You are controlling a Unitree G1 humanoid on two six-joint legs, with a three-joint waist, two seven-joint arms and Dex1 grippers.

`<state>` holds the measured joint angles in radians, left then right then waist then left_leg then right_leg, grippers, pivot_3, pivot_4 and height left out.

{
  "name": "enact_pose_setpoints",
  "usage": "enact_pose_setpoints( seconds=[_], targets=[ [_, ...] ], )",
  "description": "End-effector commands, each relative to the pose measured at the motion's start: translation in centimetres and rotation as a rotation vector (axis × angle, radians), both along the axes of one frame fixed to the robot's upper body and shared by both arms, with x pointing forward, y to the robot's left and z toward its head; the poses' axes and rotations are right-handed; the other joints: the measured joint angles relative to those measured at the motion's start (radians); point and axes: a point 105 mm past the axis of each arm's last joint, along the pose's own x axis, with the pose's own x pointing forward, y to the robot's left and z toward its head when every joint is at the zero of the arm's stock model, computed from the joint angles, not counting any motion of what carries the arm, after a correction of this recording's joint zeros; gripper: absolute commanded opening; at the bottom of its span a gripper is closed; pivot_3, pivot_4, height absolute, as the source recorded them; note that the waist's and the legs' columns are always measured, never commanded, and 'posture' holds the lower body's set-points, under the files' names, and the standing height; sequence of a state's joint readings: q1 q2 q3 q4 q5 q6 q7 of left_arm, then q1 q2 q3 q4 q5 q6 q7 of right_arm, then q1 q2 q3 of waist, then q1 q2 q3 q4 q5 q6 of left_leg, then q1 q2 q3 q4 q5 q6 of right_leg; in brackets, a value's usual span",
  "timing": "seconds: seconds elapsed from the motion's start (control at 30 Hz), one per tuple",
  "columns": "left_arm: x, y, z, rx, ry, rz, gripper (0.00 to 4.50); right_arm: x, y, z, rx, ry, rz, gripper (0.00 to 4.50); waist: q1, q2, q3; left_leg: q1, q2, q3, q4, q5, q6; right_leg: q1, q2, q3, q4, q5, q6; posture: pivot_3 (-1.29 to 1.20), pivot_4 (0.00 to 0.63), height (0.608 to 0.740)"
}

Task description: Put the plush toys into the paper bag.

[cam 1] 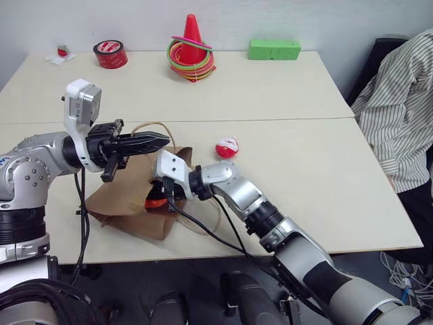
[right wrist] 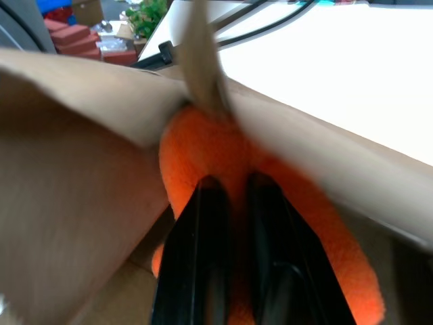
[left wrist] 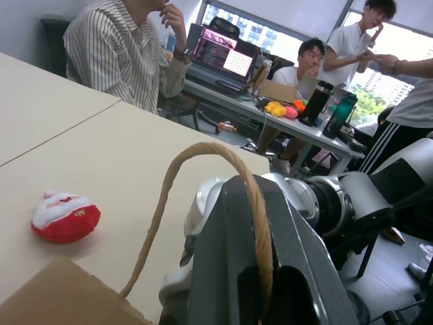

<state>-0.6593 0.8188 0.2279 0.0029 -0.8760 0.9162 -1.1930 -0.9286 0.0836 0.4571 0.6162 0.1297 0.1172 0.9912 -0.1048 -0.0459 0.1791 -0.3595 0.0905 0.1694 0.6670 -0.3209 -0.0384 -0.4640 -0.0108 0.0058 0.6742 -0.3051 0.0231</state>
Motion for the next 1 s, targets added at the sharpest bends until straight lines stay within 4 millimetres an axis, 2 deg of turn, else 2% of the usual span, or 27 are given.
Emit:
enact_pose_setpoints(
  seconds=[0.03, 0.17, 0.3, 0.4, 0.47, 0.63, 0.67, 0.77, 0.87, 1.0],
  targets=[
    [-1.0, 0.3, 1.2, -0.003, -0.067, -0.001, 0.00, 0.8, -1.2, 0.9, 0.050, -0.048, -0.024, 1.66, -0.003, 0.000, 0.000, 0.000, 0.000, 0.000, 0.000, 0.000, 0.000, 0.000, 0.000, 0.000, 0.000, 0.000, 0.000, 0.00, 0.150, 0.740],
    [-1.3, 0.7, 1.2, 0.007, -0.068, 0.014, 0.00, 0.8, -3.5, 2.7, 0.117, -0.086, -0.021, 3.08, -0.003, 0.000, 0.000, 0.000, 0.001, -0.001, 0.000, 0.000, 0.000, 0.000, 0.000, 0.000, 0.000, 0.000, 0.000, 0.00, 0.150, 0.740],
    [-1.5, 0.9, 1.2, 0.010, -0.069, 0.025, 0.00, -0.6, -6.6, 4.6, 0.215, -0.075, 0.032, 4.46, -0.003, 0.000, 0.000, 0.000, 0.001, -0.001, 0.000, 0.000, 0.000, 0.000, 0.001, 0.000, 0.000, 0.000, 0.000, 0.00, 0.150, 0.740],
    [-1.6, 0.9, 1.1, 0.014, -0.070, 0.028, 0.00, -2.0, -9.2, 5.2, 0.277, -0.084, 0.071, 4.49, -0.002, 0.000, 0.000, 0.000, 0.001, -0.001, -0.001, 0.000, -0.001, 0.000, 0.001, 0.000, 0.000, 0.000, 0.000, 0.00, 0.150, 0.740],
    [-1.6, 0.9, 1.2, 0.018, -0.073, 0.030, 0.00, -2.3, -12.4, 4.9, 0.294, -0.104, 0.011, 4.49, 0.005, 0.000, 0.000, 0.000, 0.001, -0.001, -0.001, 0.000, -0.001, 0.000, 0.001, 0.000, -0.001, 0.000, 0.000, 0.00, 0.150, 0.740],
    [-1.9, 1.1, 1.4, 0.026, -0.096, 0.039, 0.00, -1.2, -21.3, 2.7, 0.265, -0.199, -0.328, 4.49, 0.024, 0.000, 0.000, 0.001, -0.004, -0.001, -0.001, -0.001, 0.000, 0.002, 0.001, 0.000, -0.002, 0.000, 0.000, 0.00, 0.150, 0.740],
    [-1.9, 1.2, 1.5, 0.027, -0.101, 0.048, 0.00, -1.2, -23.6, 1.5, 0.223, -0.201, -0.424, 4.49, 0.025, 0.000, 0.000, 0.001, -0.005, -0.001, -0.001, -0.001, 0.000, 0.002, 0.000, 0.000, -0.002, 0.000, 0.000, 0.00, 0.150, 0.740],
    [-1.9, 1.7, 1.6, 0.036, -0.114, 0.076, 0.00, -1.7, -28.4, -1.1, 0.112, -0.197, -0.637, 4.49, 0.028, 0.000, 0.000, 0.002, -0.005, -0.001, -0.001, 0.000, 0.000, 0.003, 0.001, 0.000, -0.002, 0.000, 0.000, 0.00, 0.150, 0.740],
    [-1.8, 2.1, 1.5, 0.050, -0.129, 0.109, 0.00, -1.5, -29.8, -1.4, 0.070, -0.236, -0.746, 4.49, 0.016, 0.000, 0.000, 0.004, -0.005, 0.000, -0.001, 0.000, 0.000, 0.003, 0.001, 0.002, -0.001, 0.000, 0.000, 0.00, 0.150, 0.740],
    [-1.6, 2.3, 1.3, 0.071, -0.135, 0.132, 0.00, 0.5, -28.3, -0.5, 0.025, -0.279, -0.730, 4.49, -0.002, 0.000, 0.000, 0.008, -0.005, 0.001, -0.002, 0.002, -0.003, 0.004, 0.002, 0.003, 0.002, 0.001, -0.001, 0.00, 0.150, 0.740]
  ],
)
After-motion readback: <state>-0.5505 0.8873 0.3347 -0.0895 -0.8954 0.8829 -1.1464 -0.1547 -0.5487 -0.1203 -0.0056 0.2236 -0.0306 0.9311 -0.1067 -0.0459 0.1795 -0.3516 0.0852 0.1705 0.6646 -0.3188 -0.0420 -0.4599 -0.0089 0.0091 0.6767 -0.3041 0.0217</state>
